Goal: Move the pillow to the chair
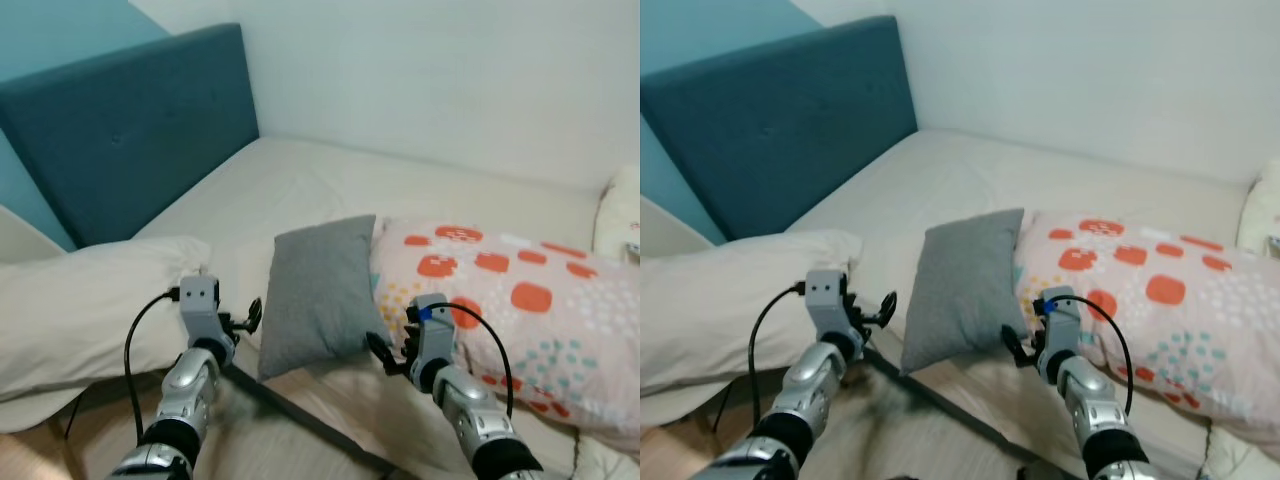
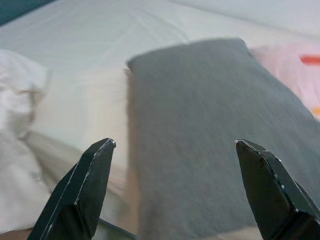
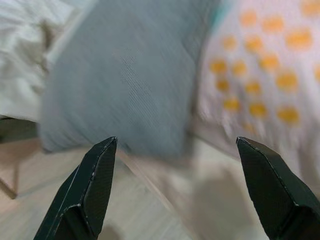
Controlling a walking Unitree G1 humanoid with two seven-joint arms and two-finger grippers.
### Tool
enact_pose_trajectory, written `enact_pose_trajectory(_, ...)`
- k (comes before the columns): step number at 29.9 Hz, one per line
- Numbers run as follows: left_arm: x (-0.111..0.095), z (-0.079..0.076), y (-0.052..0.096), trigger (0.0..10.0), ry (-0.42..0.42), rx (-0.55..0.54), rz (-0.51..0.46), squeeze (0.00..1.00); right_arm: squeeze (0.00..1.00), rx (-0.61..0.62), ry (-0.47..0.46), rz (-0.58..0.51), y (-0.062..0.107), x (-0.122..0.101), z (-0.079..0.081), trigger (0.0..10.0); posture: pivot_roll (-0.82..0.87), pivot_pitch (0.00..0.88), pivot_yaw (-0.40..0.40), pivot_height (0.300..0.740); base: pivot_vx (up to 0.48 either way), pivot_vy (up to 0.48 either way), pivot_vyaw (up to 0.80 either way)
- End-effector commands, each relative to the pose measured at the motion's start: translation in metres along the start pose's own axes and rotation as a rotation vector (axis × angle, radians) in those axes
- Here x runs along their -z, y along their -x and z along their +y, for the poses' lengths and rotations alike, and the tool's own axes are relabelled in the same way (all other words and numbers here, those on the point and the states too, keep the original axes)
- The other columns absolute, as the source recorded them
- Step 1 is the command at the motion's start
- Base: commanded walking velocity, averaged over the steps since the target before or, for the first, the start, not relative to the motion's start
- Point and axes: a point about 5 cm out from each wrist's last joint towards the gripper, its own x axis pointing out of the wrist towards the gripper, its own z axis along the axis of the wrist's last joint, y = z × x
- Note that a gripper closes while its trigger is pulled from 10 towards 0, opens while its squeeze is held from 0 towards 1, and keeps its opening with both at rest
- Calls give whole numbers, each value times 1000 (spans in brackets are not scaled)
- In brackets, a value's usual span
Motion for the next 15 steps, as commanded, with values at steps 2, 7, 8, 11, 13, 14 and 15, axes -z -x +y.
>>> enact_pose_trajectory(2,-4,-4,-1,10000,-24,32,-25,0,0,-4,10,-5,-2,-2,3,10000,-32,0,79,590,0,0,0)
enact_pose_trajectory(7,-19,-16,-6,10000,-32,84,-98,0,0,-60,-57,-92,-4,-12,10,10000,-27,0,86,576,0,0,0)
enact_pose_trajectory(8,-19,-16,-6,10000,-32,84,-98,0,0,-60,-57,-92,-4,-12,10,10000,-27,0,86,576,0,0,0)
enact_pose_trajectory(11,-20,-20,-6,10000,-37,104,-105,0,0,-119,-90,-134,-6,-17,18,10000,-29,0,89,576,0,0,0)
enact_pose_trajectory(13,-20,-23,-6,10000,-38,113,-105,0,0,-180,-113,-169,-7,-23,26,10000,-28,0,90,576,0,0,0)
enact_pose_trajectory(14,-19,-27,-5,10000,-40,127,-105,0,0,-292,-173,-251,-7,-35,40,10000,-27,0,90,576,0,0,0)
enact_pose_trajectory(15,-18,-28,-5,10000,-41,131,-104,0,0,-338,-203,-290,-6,-41,45,10000,-27,0,90,576,0,0,0)
